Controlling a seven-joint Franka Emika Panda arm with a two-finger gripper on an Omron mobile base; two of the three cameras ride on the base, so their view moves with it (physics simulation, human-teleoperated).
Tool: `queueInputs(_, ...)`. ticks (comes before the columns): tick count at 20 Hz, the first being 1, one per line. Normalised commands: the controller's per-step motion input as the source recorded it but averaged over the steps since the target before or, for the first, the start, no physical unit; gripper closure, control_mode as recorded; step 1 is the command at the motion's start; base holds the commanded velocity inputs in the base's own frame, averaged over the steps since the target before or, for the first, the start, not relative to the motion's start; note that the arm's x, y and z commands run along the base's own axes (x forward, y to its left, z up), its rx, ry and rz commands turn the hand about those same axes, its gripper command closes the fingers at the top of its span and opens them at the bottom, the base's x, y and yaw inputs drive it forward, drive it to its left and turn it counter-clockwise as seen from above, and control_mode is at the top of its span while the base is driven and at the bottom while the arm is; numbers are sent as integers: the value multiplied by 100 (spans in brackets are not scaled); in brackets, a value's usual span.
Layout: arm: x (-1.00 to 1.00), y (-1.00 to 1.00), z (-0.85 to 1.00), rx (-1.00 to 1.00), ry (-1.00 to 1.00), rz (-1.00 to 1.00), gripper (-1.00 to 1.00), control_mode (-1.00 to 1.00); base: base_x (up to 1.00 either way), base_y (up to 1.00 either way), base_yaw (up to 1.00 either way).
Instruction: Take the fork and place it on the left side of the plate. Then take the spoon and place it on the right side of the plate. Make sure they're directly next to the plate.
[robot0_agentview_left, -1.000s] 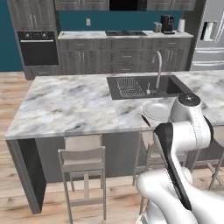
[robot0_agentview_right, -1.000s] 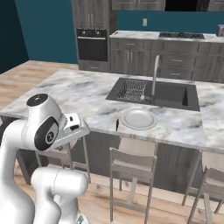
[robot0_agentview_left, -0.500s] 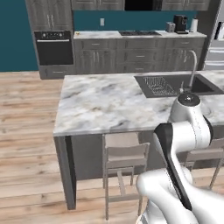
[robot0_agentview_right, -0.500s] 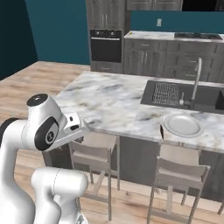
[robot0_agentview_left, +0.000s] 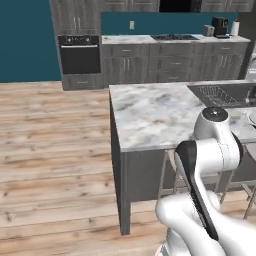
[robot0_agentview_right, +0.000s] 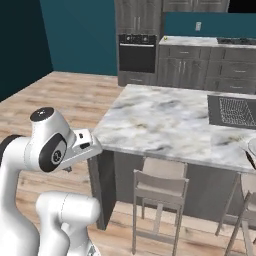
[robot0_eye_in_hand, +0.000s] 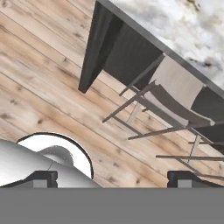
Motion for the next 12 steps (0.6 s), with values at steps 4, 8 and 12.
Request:
queueInputs(4,0,0,0,0,0,0,-100,100,0,99,-9)
queueInputs(8,0,0,0,0,0,0,-100,100,3,93,-9)
queueInputs(12,0,0,0,0,0,0,-100,100,31,76,-9)
